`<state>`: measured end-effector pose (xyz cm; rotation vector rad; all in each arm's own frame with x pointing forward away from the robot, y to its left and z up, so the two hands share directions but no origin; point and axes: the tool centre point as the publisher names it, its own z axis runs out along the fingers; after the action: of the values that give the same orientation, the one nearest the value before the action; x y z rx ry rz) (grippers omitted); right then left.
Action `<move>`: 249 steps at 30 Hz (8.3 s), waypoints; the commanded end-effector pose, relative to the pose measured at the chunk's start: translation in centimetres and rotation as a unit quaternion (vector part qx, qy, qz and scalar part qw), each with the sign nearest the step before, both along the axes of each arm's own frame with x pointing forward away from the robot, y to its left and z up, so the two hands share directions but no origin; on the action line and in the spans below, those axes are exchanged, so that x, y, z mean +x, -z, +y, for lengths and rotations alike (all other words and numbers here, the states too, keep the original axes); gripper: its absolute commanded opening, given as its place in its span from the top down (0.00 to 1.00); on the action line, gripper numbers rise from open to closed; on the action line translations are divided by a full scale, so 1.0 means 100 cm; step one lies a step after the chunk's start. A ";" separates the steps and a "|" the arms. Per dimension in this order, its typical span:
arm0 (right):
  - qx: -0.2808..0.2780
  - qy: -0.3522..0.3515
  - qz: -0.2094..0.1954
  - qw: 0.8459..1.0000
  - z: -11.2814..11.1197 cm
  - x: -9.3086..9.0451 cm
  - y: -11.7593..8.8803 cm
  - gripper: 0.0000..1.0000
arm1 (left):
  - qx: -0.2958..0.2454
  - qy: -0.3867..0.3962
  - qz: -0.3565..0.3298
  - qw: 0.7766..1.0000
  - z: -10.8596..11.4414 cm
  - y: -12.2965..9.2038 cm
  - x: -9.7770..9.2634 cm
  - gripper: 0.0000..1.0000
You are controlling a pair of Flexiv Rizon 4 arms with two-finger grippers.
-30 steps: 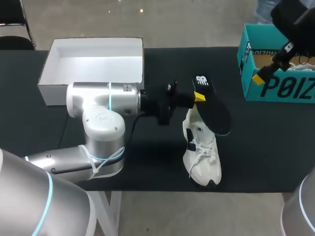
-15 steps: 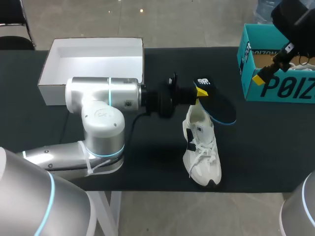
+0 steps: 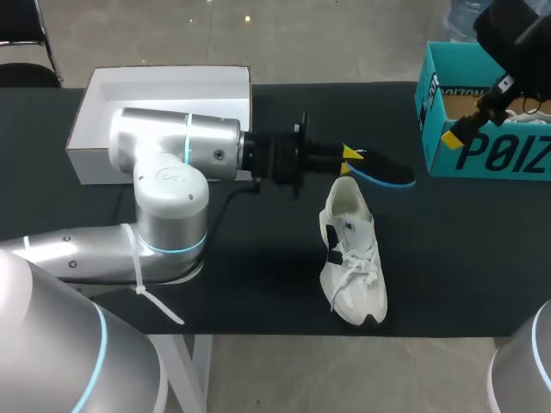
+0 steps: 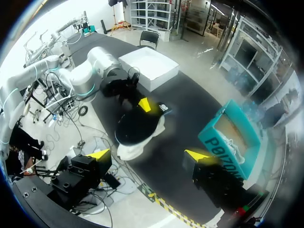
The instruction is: Take the shoe out of the shoebox, open the shoe tongue, remove and reinsert the insole, then place the shoe into the shoebox
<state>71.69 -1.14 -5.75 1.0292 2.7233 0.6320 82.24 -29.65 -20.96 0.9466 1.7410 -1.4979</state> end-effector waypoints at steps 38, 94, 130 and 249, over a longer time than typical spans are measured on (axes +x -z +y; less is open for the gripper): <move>-0.002 0.000 0.003 1.000 0.001 0.003 0.000 0.00 | -0.197 0.136 0.636 0.734 0.031 -0.031 0.006 1.00; -0.002 0.000 0.003 1.000 0.001 0.003 0.000 0.00 | -0.043 0.076 0.923 0.375 0.059 -0.026 0.003 1.00; -0.002 0.000 0.003 1.000 0.001 0.003 0.000 0.00 | -0.060 0.060 0.932 0.353 0.053 -0.003 0.010 1.00; -0.004 0.021 0.035 0.999 -0.002 -0.015 0.018 0.00 | 0.083 0.043 0.452 0.887 0.083 -0.067 -0.047 1.00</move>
<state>69.81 -1.52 -7.71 1.1207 2.7469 0.5972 78.19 -22.14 -15.47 0.1255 2.5757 -2.4404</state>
